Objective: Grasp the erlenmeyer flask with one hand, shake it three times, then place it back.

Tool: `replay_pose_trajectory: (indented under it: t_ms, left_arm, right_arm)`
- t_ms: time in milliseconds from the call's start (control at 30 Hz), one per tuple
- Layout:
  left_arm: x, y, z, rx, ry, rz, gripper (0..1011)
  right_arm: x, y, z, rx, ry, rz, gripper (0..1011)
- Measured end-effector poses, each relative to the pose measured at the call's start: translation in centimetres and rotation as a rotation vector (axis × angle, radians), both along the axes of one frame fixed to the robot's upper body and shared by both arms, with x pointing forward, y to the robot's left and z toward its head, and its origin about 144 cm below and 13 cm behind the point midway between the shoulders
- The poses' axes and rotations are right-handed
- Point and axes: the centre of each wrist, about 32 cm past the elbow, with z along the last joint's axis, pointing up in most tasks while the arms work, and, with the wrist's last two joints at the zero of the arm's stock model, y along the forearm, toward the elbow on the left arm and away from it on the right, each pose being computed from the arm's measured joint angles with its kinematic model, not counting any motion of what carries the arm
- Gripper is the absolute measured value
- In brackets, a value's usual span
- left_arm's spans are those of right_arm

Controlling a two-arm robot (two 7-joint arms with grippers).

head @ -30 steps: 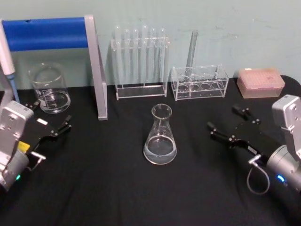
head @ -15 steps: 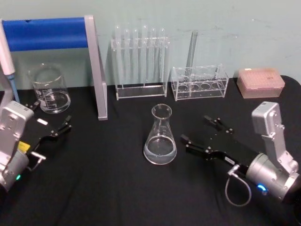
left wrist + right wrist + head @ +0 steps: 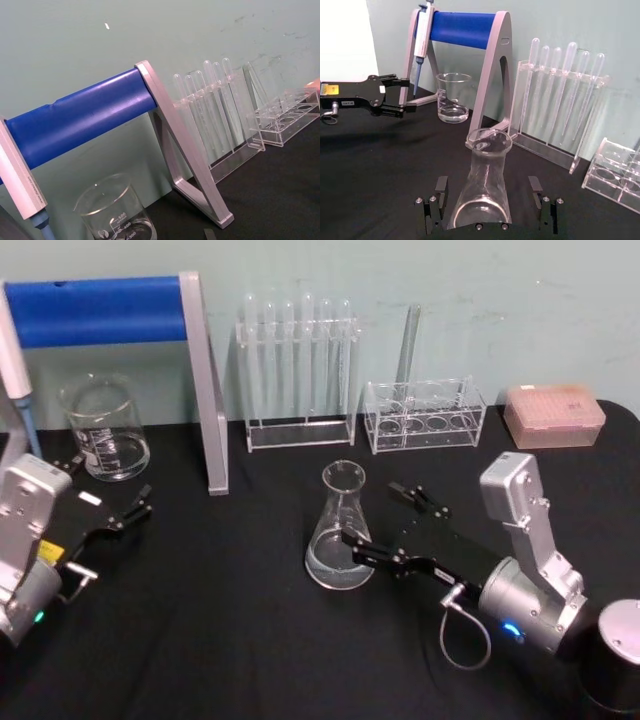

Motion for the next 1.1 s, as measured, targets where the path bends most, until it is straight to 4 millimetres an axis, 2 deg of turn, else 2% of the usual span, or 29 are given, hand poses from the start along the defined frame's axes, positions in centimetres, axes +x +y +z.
replay_pose_trajectory:
  t_ms: [667, 1100]
  left_arm:
    - [0.0, 0.0, 0.0, 0.000, 0.000, 0.000, 1001]
    - [0.0, 0.0, 0.0, 0.000, 0.000, 0.000, 1001]
  right_arm:
    - [3.4, 3.1, -0.5, -0.006, -0.015, -0.009, 1000]
    - [3.9, 3.4, -0.3, 0.017, -0.015, -0.010, 1000]
